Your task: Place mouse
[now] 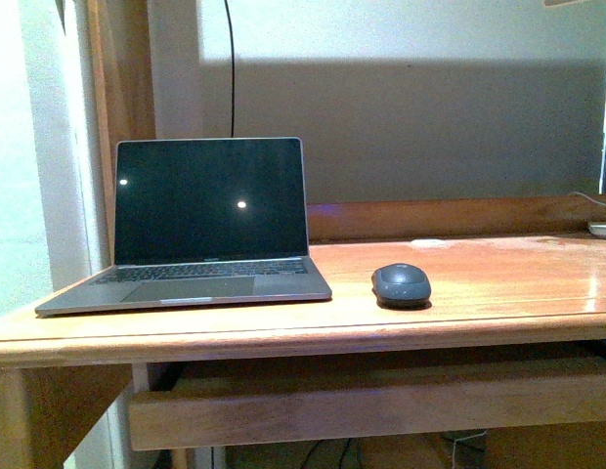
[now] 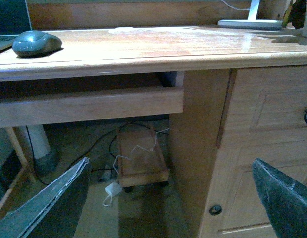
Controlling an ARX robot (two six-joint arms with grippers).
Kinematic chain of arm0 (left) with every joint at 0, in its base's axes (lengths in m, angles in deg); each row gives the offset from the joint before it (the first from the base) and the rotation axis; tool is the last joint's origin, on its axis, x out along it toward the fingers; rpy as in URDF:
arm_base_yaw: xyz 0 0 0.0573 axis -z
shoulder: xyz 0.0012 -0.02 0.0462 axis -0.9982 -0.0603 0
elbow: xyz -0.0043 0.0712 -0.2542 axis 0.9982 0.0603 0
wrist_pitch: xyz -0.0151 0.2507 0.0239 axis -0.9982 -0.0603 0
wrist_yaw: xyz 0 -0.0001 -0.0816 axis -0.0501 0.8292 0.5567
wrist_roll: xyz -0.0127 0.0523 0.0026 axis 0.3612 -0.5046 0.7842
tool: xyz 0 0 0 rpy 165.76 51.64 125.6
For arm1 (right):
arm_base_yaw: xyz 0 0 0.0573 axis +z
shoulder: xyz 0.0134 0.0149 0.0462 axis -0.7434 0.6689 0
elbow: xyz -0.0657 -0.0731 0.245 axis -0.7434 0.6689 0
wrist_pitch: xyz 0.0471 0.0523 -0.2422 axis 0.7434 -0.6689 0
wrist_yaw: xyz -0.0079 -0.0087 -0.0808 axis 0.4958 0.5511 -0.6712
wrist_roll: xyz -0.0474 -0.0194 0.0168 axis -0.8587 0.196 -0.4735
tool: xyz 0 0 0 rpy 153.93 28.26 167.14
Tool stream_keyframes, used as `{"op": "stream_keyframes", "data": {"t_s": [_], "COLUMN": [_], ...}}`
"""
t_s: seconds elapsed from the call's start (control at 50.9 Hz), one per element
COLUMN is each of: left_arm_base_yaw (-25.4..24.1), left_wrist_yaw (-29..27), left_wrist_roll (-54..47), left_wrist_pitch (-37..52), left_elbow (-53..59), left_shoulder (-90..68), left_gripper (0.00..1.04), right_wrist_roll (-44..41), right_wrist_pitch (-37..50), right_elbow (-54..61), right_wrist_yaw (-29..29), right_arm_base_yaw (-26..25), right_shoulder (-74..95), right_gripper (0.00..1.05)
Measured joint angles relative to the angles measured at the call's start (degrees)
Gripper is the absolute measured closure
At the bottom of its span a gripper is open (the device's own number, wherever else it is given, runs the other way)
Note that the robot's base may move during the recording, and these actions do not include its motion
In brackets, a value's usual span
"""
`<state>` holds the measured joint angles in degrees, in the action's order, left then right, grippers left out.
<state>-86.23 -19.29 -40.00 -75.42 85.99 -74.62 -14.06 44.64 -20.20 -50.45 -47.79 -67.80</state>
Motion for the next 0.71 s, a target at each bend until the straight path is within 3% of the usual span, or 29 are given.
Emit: {"op": "stream_keyframes", "data": {"t_s": [0.707], "left_arm_base_yaw": [0.0], "left_wrist_yaw": [0.0], "left_wrist_roll": [0.0], "left_wrist_pitch": [0.0], "left_elbow": [0.0], "left_shoulder": [0.0], "left_gripper": [0.08], "right_wrist_roll": [0.0], "right_wrist_pitch": [0.0], "right_elbow": [0.0], "right_wrist_yaw": [0.0], "right_arm_base_yaw": [0.0], "right_shoulder": [0.0], "right_gripper": [0.07]}}
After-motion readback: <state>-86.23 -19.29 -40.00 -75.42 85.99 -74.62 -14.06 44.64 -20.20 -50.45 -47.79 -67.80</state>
